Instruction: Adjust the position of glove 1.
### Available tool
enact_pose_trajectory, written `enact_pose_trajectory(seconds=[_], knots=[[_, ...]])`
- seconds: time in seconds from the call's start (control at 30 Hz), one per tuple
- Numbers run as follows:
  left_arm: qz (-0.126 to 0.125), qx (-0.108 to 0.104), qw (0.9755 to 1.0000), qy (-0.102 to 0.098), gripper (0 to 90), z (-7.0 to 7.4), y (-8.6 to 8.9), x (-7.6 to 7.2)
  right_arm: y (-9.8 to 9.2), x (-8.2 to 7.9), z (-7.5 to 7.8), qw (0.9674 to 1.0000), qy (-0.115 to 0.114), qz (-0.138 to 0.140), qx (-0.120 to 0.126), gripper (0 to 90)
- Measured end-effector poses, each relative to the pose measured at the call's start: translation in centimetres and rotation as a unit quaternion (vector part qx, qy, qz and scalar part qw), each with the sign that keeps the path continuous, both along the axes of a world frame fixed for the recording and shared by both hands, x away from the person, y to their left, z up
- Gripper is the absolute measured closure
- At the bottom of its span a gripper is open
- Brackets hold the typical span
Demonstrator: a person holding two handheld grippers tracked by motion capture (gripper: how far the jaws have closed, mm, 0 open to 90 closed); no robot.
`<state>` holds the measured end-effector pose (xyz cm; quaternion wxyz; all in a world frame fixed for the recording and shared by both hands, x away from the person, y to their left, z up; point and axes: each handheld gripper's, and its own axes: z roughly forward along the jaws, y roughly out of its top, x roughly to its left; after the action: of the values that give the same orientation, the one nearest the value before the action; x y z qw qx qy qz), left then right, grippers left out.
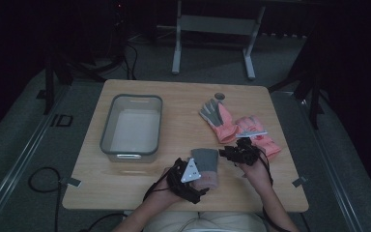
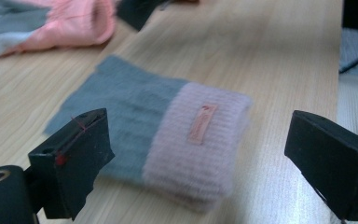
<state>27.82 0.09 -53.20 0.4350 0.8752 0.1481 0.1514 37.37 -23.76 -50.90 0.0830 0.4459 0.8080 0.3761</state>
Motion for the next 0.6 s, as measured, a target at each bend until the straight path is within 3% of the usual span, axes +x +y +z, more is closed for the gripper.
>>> enact_pose_trajectory(seconds=[0.03, 0.1, 0.2, 0.27, 0.33, 0.43, 0.53, 0.6], knots=[[-0.004, 0.002, 1.0000, -0.006, 14.0, -0.1, -0.2, 0.0, 0.2, 0.2, -0.3, 1.0000, 0.005, -0.003, -0.002, 57.7], [-0.021, 0.028, 0.9993, -0.016, 16.6, -0.4, -0.6, 0.1, 0.4, 0.4, -0.6, 0.9999, 0.014, -0.009, -0.001, 55.3], [-0.032, 0.055, 0.9975, -0.030, 22.1, -1.0, -1.0, 0.3, 0.9, 0.8, -1.4, 0.9999, 0.015, -0.005, 0.006, 41.7], [-0.036, 0.085, 0.9948, -0.044, 26.2, -1.5, -1.3, 0.2, 1.3, 0.9, -1.7, 0.9999, 0.014, -0.001, 0.002, 40.1], [-0.037, 0.101, 0.9925, -0.059, 27.7, -1.9, -1.4, 0.1, 1.8, 1.1, -1.9, 0.9998, 0.019, -0.003, 0.002, 38.7], [-0.031, 0.103, 0.9919, -0.067, 31.9, -2.2, -1.3, 0.1, 2.6, 1.3, -2.4, 0.9996, 0.020, -0.008, -0.016, 35.9], [-0.024, 0.117, 0.9899, -0.077, 35.0, -2.7, -1.3, 0.2, 3.1, 1.2, -2.9, 0.9988, 0.025, -0.016, -0.038, 34.9], [-0.024, 0.116, 0.9900, -0.076, 36.8, -2.7, -1.2, 0.2, 3.4, 1.1, -3.3, 0.9982, 0.033, -0.015, -0.048, 35.1]])
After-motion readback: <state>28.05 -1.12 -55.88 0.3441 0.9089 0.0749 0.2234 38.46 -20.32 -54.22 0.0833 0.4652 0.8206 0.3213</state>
